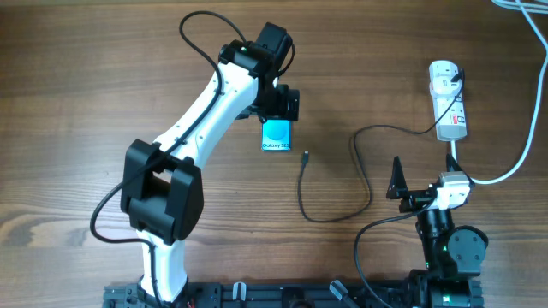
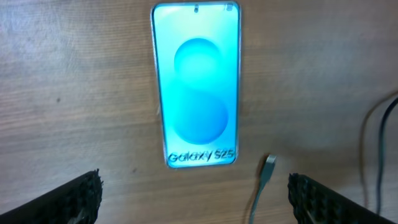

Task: Plug charger to phone and switch on socket
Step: 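Move the left gripper over the blue phone and lower onto it, then grasp the phone's top edge with the left gripper and lift it upright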

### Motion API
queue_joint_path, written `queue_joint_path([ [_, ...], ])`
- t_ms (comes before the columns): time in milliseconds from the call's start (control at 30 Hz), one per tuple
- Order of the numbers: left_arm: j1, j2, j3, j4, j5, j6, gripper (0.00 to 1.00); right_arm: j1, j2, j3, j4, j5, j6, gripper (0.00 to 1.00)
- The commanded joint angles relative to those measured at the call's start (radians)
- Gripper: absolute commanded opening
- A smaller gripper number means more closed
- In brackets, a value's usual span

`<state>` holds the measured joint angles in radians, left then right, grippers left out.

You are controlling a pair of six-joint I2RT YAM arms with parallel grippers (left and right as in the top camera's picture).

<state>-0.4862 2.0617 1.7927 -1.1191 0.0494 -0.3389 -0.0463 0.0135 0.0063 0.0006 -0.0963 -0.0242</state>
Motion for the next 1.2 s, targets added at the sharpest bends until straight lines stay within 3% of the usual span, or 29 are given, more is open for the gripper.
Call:
queue_joint_path([
  [0,-0.002,0.042,0.010,0.054,-0.006,-0.177,1.00,0.004,-0.006,-0.001,0.003,-0.001,0.000,1.00],
  [333,-0.008,0.180,0.010,0.139,-0.006,-0.178,1.00,0.004,-0.006,-0.001,0.003,-0.001,0.001,1.00],
  [567,-0.008,0.243,0.010,0.161,-0.018,-0.031,1.00,0.004,-0.006,-0.001,0.003,-0.001,0.001,1.00],
  [1167,-0.029,0.294,0.006,0.174,-0.064,-0.035,1.00,0.004,-0.006,-0.001,0.003,-0.001,0.000,1.00],
])
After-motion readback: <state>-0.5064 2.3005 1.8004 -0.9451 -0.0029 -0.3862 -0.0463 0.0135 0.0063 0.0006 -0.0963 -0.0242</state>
